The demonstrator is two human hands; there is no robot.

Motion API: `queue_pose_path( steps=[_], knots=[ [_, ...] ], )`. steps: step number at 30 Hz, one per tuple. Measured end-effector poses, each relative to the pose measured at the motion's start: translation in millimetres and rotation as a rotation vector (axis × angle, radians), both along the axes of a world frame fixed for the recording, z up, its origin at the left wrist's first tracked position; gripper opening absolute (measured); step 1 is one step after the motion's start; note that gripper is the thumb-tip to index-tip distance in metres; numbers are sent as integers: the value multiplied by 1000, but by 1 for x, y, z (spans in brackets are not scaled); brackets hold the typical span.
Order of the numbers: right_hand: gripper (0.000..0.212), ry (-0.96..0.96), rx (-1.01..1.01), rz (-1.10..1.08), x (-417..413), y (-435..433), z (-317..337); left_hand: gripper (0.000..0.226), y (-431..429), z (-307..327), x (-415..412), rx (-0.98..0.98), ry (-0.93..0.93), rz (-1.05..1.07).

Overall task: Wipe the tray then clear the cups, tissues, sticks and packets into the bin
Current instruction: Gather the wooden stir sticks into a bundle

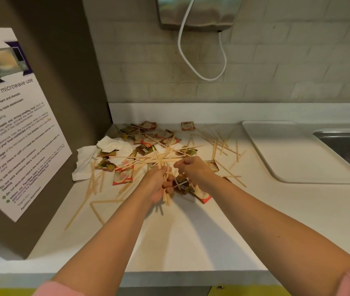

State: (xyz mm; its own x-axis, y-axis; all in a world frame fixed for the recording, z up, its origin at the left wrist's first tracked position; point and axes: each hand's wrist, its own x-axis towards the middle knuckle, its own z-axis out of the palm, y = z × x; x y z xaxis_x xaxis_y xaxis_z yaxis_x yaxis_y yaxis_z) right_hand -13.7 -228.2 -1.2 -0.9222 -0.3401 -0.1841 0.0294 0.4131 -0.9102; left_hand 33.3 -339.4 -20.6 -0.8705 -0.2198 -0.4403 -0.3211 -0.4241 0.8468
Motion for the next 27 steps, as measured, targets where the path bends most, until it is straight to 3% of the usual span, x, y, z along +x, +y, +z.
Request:
queue_pose_path(
  steps=[6,13,18,23,27],
  knots=[
    [24,172,392,-98,-39,10,-17,35,-29,-4,-10,-53,-18,-28],
    [24,260,697,66,-40,-5,-38,32,-45,-7,-18,-8,-32,-28],
    [21,256,729,75,-40,-14,-38,30,-55,-12,-24,-19,-26,-40],
    [34,252,573,85,-36,-24,-24,30,-58,-16,-29,-24,-25,-47],
    [29,212,596,122,-28,-37,-29,29,-60,-17,-30,-46,-28,-62]
  ],
)
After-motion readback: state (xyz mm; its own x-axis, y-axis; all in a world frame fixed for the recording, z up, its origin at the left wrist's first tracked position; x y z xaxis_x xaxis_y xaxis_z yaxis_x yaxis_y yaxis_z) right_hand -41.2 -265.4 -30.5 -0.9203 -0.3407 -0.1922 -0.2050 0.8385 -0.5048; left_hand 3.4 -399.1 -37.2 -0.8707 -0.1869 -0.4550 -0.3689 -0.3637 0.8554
